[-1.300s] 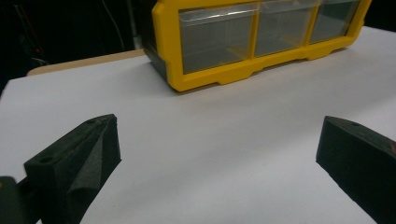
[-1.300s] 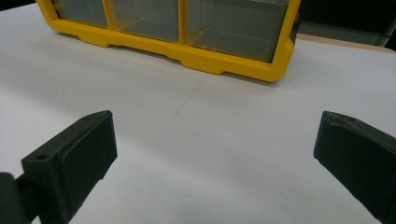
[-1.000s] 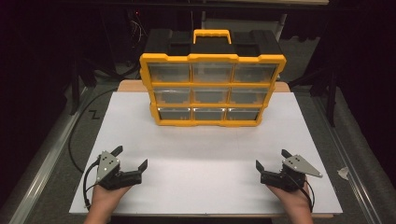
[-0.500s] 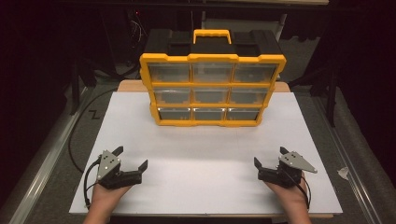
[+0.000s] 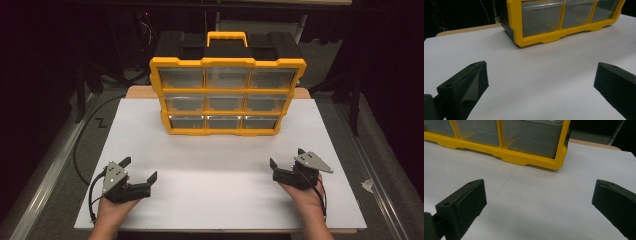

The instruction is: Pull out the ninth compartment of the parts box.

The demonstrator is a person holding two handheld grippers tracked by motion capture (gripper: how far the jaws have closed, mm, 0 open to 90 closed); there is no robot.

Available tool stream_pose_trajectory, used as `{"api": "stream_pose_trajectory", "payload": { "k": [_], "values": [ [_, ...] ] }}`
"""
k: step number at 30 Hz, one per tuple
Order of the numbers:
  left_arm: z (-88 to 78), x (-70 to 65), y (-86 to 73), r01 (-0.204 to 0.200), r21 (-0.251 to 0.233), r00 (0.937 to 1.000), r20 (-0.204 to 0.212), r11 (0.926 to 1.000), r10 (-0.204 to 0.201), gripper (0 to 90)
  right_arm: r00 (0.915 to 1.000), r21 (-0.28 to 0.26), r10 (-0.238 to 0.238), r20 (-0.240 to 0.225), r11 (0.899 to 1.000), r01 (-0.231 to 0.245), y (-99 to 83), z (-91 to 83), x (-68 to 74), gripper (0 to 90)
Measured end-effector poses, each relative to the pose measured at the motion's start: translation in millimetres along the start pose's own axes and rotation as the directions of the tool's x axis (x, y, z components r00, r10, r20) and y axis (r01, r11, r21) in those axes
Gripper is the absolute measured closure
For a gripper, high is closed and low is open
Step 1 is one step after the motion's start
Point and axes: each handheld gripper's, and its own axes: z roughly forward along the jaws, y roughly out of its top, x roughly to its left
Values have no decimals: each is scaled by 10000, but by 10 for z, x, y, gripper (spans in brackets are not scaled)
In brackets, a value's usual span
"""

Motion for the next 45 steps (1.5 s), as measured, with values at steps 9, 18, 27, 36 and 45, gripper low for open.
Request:
{"api": "stream_pose_trajectory", "payload": {
  "k": [9,18,27,36,45],
  "values": [
    [15,-5,-15,-81,-13,10000,40,10000,81,2,9997,11,-172,195,9999,172,67,213,25,12],
    [28,6,-37,-2,162,10000,-92,9999,4,2,9982,93,-223,562,9997,218,137,460,-11,15],
    [17,5,-31,58,286,10000,29,9996,-59,5,9968,47,-575,559,9983,573,182,494,4,16],
    [-23,9,-32,26,256,10000,93,9997,-29,8,9943,277,-826,681,9963,809,146,362,-25,12],
    [-20,-1,-45,69,152,10000,9,9999,-69,6,9886,568,-1290,782,9906,1247,65,289,-55,11]
  ]
}}
